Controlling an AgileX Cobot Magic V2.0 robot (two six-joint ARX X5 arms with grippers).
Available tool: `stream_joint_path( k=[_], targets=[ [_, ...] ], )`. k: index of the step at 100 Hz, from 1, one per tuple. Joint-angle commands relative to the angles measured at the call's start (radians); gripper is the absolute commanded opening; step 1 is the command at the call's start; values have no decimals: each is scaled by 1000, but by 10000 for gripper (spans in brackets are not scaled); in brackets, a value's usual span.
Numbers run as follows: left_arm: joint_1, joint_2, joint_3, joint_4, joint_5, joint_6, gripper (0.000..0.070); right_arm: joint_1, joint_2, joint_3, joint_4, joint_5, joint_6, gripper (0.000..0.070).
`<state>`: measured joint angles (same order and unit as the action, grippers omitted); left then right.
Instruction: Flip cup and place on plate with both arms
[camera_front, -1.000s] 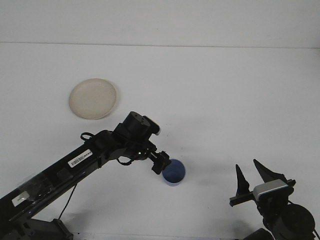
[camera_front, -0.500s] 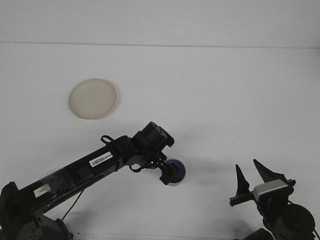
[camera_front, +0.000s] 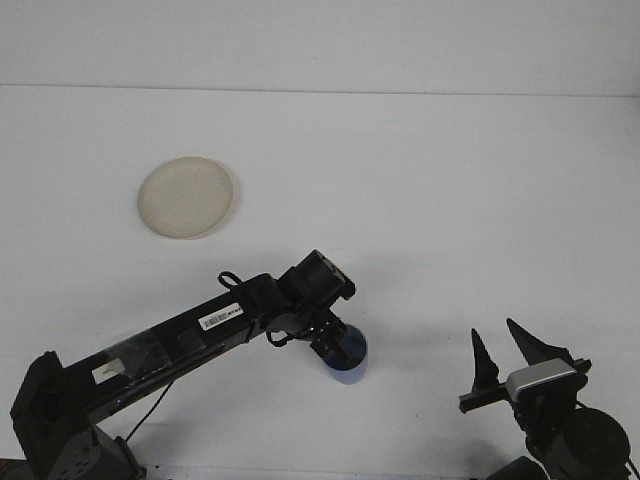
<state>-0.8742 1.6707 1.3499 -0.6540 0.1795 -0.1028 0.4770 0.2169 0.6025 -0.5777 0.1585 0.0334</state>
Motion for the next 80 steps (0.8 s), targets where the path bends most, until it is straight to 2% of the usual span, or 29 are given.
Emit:
stream_joint_path(
  k=[1, 6, 30, 46, 80],
  targets=[
    [-10, 22, 27, 1, -49, 9, 13, 5, -1, 5, 12, 0, -5, 358],
    [-4, 22, 32, -3, -72, 11, 13, 5, -1, 5, 12, 0, -5, 358],
    [53, 20, 89, -39, -72, 22, 13, 5, -1, 5, 11, 0, -5, 358],
    [119, 20, 186, -109, -72, 57, 13, 5, -1, 5, 11, 0, -5, 358],
    [386, 21, 392, -182, -106, 88, 13, 5, -1, 5, 11, 0, -5, 358]
  ],
)
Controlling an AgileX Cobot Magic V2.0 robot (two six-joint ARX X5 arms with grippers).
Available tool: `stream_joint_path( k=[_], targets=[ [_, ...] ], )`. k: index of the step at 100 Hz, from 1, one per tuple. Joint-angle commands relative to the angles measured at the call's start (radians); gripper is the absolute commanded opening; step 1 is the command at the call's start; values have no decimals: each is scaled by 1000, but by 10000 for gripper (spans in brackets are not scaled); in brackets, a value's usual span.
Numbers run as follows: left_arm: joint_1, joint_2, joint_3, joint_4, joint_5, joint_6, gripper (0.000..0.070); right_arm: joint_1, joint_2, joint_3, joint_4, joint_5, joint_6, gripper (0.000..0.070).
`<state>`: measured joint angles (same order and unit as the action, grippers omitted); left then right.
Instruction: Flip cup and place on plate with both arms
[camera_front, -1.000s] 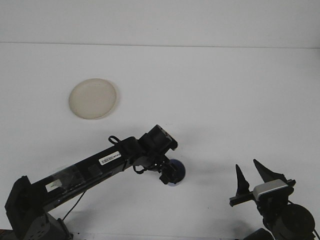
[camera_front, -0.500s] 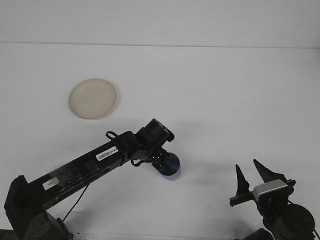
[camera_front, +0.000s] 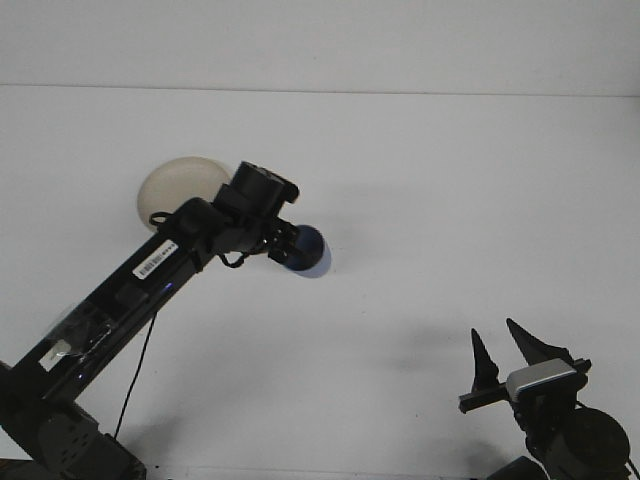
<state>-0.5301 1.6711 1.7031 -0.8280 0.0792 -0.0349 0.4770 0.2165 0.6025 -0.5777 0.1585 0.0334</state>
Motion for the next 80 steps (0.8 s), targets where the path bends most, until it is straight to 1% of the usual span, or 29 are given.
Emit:
stream_joint_path(
  k=[1, 22, 42, 61, 80],
  targets=[
    [52, 20, 42, -9, -6, 20, 13, 5, -1, 5, 11, 0, -5, 358],
    [270, 22, 62, -6, -8, 29, 13, 5, -1, 5, 11, 0, -5, 358],
    [439, 38, 62, 44, -8, 45, 13, 5, -1, 5, 11, 0, -4, 358],
    [537, 77, 62, 73, -8, 47, 13, 5, -1, 5, 10, 0, -4, 358],
    [571, 139, 62, 90, -7, 47, 13, 5, -1, 5, 9, 0, -4, 358]
  ],
)
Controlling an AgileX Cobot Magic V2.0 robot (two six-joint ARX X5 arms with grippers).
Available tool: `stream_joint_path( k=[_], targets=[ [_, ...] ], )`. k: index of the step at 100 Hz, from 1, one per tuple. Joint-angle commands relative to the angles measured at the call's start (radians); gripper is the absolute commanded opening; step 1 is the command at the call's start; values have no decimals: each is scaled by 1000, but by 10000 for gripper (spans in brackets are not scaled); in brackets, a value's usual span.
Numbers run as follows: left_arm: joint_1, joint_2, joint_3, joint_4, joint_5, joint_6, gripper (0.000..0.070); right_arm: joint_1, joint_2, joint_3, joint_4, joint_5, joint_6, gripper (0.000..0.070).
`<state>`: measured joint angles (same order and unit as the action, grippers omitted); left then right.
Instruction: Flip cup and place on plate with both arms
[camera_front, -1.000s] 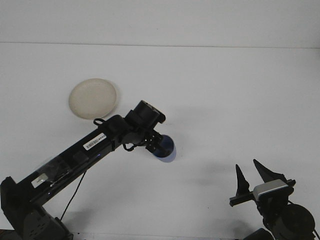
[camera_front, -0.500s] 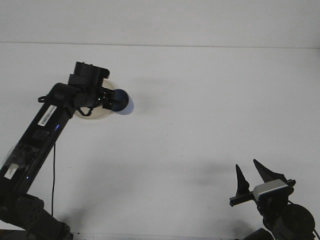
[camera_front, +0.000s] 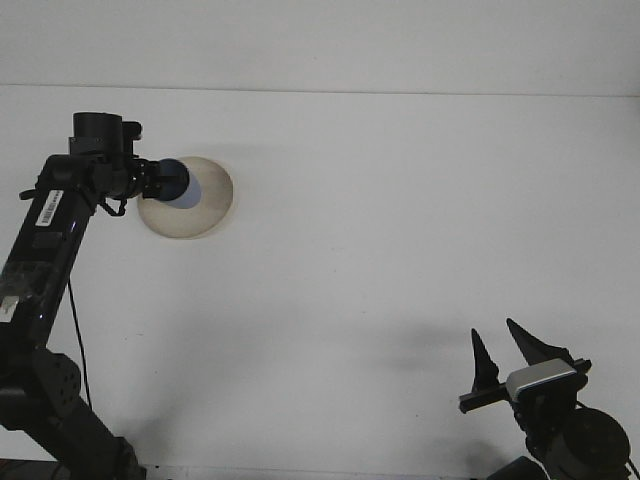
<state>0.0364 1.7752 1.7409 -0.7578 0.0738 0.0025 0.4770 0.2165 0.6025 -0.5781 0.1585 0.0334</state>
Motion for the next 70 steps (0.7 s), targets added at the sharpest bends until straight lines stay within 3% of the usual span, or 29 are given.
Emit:
stream_joint_path(
  k=[1, 70],
  targets=[
    [5, 39, 24, 22, -2, 10, 13, 5, -1, 5, 9, 1, -4, 358],
    [37, 168, 24, 117, -4, 13, 13, 5, -1, 5, 7, 1, -3, 358]
  ],
)
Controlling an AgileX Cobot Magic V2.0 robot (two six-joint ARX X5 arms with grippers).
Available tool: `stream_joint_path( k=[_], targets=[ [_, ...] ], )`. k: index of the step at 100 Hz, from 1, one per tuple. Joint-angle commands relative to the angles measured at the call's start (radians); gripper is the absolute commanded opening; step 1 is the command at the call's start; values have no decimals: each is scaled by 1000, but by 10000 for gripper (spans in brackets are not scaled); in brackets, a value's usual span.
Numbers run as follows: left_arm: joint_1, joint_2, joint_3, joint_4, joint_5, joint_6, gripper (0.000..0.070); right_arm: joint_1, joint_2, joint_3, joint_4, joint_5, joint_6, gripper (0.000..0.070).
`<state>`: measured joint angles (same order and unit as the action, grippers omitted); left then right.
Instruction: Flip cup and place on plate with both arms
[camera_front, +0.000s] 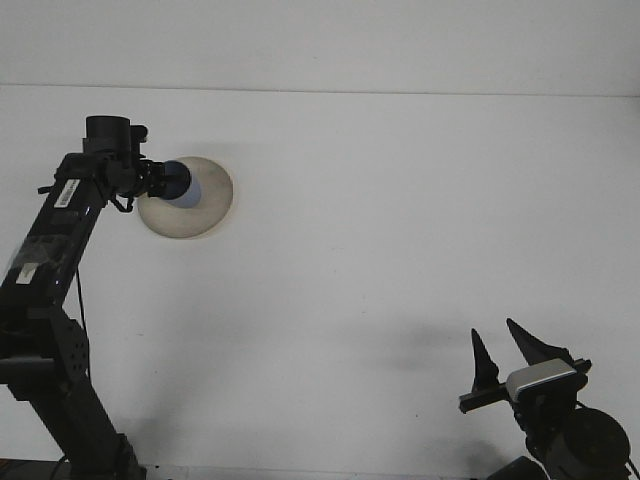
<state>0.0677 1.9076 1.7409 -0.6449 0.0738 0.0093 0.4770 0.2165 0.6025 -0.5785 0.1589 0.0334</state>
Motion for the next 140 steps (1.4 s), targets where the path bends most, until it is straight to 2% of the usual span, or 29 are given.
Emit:
stream_joint_path(
  k=[1, 25, 28, 33, 41, 46, 57, 69, 73, 93, 113, 116, 130, 136, 140],
  targets=[
    [7, 36, 24, 3, -4, 6, 13, 5, -1, 5, 8, 1, -3, 358],
    [12, 42, 24, 2, -15, 7, 25, 5, -1, 5, 7, 0, -3, 358],
    [12, 42, 24, 3, -15, 10, 59, 5, -1, 5, 7, 0, -3, 358],
    [12, 42, 24, 5, -15, 10, 173, 5, -1, 5, 7, 0, -3, 358],
    [11, 42, 24, 19, -14, 10, 310, 5, -1, 5, 7, 0, -3, 358],
    [11, 42, 24, 31, -14, 10, 347, 5, -1, 5, 7, 0, -3, 358],
    [11, 39, 37, 45, -14, 10, 358, 5, -1, 5, 7, 0, -3, 358],
    [11, 22, 68, 43, -14, 9, 506, 5, -1, 5, 7, 0, -1, 358],
    [11, 8, 79, 41, -14, 10, 519, 5, -1, 5, 7, 0, -1, 358],
    [11, -122, 97, 36, -14, 9, 515, 5, -1, 5, 8, 0, -1, 358],
    [10, -312, 97, -40, -14, 9, 490, 5, -1, 5, 9, 0, -1, 358],
    [11, -337, 97, -60, -14, 9, 467, 5, -1, 5, 9, 0, -1, 358],
    [11, -451, 85, -156, 0, 37, 170, 5, -1, 5, 10, 0, 0, 358],
    [11, -508, 47, -153, 21, 48, 70, 5, -1, 5, 14, 0, 0, 355],
    [11, -554, 4, -132, 27, 55, 11, 5, -1, 5, 17, 0, 3, 323]
  ],
)
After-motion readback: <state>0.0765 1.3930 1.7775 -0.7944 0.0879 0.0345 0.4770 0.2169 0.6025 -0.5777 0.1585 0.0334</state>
